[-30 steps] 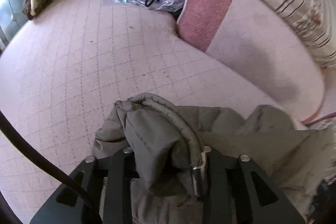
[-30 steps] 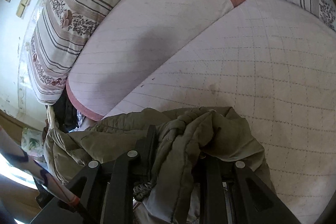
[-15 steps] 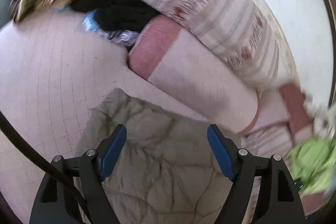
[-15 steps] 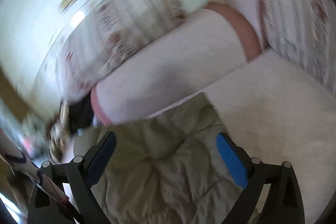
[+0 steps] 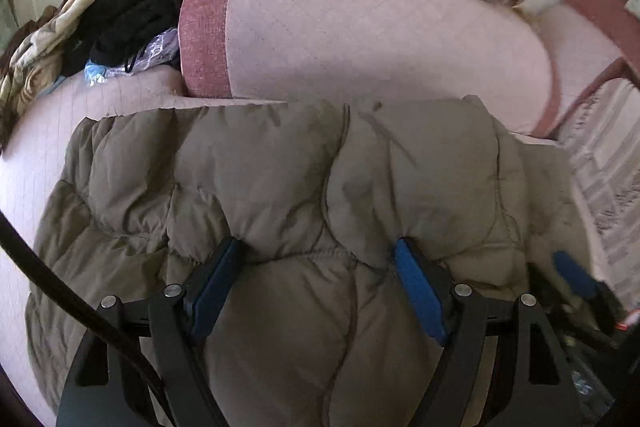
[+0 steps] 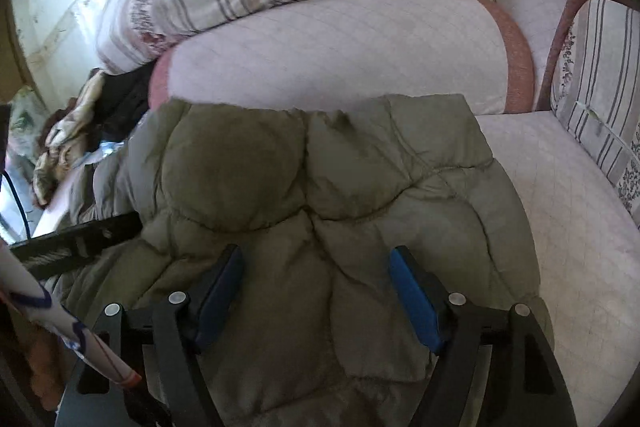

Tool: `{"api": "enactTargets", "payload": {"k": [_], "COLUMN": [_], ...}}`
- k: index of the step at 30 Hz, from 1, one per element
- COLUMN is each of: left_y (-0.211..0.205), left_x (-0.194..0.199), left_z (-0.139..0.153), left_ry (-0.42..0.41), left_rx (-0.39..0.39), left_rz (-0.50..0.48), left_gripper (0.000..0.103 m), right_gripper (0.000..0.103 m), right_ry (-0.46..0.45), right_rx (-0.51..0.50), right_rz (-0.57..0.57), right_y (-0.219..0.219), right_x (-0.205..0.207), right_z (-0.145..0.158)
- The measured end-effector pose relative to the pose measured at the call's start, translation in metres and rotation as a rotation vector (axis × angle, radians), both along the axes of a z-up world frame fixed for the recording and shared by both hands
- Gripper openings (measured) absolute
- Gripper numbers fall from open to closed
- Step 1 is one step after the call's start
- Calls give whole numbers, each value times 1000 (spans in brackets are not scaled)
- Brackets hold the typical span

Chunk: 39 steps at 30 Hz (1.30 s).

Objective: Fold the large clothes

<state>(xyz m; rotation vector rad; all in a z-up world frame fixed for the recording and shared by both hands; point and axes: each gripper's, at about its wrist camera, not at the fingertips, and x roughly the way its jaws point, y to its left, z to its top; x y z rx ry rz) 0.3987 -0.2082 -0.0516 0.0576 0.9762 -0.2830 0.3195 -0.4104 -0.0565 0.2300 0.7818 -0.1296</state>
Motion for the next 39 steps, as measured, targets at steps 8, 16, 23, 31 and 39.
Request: {"api": "enactTargets", "payload": {"k": [8, 16, 23, 31, 39], "left_y": [-24, -31, 3, 146, 275], "left_x": [58, 72, 49, -4, -62], "left_z": [-24, -39, -7, -3, 3], "left_ry": [-13, -47, 10, 2, 59], "left_rx": [62, 46, 6, 118, -48], "left_rz": [12, 25, 0, 162, 341], "left_gripper": [93, 97, 92, 92, 92], "right_gripper": [84, 90, 90, 89, 94], "right_ry": [42, 63, 114, 40, 106], "right_rx": [18, 109, 32, 87, 208], "right_rz": [-59, -63, -88, -114, -210], "right_y": [-31, -51, -40, -54, -104], "right_x": [64, 94, 92, -38, -162], "right_z": [-26, -50, -35, 1, -22]}}
